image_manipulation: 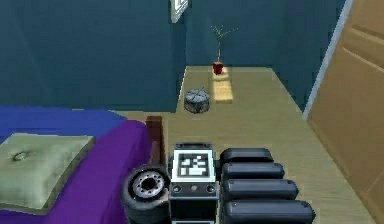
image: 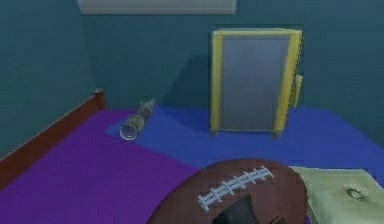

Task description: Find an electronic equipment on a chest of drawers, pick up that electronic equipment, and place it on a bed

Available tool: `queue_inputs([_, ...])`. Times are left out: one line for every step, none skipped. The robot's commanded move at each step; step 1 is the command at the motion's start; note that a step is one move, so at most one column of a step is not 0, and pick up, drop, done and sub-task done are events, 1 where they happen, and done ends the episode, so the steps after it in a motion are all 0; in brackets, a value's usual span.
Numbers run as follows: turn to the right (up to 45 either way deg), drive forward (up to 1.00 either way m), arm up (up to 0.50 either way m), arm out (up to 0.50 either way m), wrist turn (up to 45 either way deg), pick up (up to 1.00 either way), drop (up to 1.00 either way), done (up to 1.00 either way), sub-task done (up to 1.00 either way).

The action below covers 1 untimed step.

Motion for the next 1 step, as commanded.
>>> queue_inputs([-33.0,0.00,0.00,0.00,0.0,0.00,0.00,0.00,0.00])
